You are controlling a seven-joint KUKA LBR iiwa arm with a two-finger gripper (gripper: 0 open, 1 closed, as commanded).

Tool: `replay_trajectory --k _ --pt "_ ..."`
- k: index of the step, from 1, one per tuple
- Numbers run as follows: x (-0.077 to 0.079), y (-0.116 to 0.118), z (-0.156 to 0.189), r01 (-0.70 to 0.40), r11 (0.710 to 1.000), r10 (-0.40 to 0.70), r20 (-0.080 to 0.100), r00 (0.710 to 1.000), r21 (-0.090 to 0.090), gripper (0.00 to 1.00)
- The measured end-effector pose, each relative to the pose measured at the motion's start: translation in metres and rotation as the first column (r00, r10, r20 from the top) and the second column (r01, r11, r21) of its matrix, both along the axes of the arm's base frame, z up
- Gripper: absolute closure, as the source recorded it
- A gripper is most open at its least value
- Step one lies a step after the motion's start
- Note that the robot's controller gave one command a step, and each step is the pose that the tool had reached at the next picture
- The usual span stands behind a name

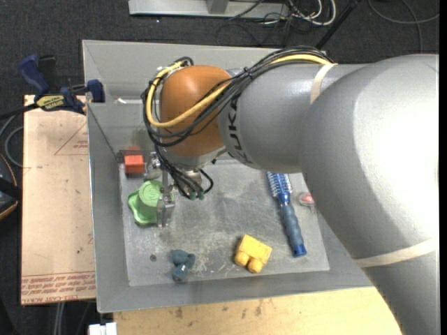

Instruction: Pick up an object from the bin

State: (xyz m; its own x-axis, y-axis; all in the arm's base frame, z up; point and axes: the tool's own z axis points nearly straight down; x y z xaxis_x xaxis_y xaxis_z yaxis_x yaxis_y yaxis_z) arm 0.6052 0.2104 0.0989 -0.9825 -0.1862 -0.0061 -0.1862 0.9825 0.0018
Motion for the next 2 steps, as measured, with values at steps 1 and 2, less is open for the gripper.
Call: replay_trajectory --k 1,2 --pt "0.0 -0.001 -0.002 0.001 1.0 -0.001 -0.002 1.0 0.0 1.0" --pt "-0.03 -0.006 0.105 -0.009 1.0 0.009 0.003 1.0 0.001 1.0"
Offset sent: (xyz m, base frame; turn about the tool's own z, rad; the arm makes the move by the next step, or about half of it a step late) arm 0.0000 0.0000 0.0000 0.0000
